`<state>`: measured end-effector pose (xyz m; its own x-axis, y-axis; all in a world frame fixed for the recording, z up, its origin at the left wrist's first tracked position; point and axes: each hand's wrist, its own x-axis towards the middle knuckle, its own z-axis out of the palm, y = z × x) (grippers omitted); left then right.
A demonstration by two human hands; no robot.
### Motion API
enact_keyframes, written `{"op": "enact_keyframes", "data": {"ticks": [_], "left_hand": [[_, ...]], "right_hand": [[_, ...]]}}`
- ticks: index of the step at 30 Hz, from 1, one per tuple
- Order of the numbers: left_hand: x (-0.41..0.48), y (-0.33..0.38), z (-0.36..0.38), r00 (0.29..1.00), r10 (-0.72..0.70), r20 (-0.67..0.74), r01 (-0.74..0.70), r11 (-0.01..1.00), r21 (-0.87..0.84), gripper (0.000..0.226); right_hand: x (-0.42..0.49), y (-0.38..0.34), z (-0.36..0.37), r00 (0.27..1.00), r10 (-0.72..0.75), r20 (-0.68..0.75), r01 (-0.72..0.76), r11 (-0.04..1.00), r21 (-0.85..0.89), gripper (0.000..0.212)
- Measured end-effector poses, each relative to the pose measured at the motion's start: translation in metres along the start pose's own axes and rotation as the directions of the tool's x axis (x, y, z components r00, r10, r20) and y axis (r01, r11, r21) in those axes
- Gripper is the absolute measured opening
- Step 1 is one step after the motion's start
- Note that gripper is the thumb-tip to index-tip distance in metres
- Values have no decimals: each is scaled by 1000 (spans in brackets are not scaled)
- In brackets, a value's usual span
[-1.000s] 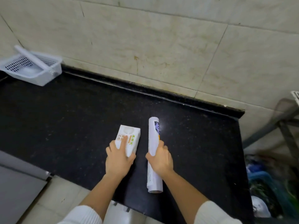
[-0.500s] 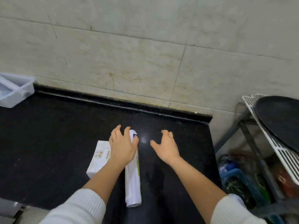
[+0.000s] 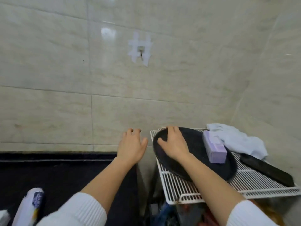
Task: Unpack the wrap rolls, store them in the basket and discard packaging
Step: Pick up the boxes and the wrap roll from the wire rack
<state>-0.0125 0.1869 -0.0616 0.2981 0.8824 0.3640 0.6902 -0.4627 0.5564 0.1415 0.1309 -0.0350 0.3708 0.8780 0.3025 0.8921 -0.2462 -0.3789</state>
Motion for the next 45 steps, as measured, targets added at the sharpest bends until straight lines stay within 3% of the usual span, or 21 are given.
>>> {"op": "enact_keyframes", "data": {"ticks": [6,11,14,19,27,31,38,45], "left_hand": [[-18,72,78,987,-13,161,8,999,32,52],[-33,81,118,940,-100,327,45,984,171,61],[-39,76,128,938,-124,324,55,975,214,64],[-40,73,129,951,-105,291,42,976,215,65],[-35,72,120,921,-100,376,40,986,164,63],[-42,52,90,976,-71,207,93,991,-98,52],[-78,-48,3,983,-173,-57,173,985,-4,41],[-165,-192,-81,903,-310,-299,325,946,2,36]], "right_hand": [[8,102,-51,990,131,-44,-136,979,-154,57],[4,154,-55,966,258,-7,-254,942,-219,72],[1,168,-48,954,301,6,-291,926,-239,75],[-1,180,-41,922,385,40,-377,917,-126,69],[-6,155,-41,959,283,-22,-282,958,43,62],[-7,108,-35,985,163,-64,-151,975,161,54],[-29,-20,19,999,-32,-8,33,935,353,49],[-104,-140,136,977,-57,205,-15,943,333,53]]}}
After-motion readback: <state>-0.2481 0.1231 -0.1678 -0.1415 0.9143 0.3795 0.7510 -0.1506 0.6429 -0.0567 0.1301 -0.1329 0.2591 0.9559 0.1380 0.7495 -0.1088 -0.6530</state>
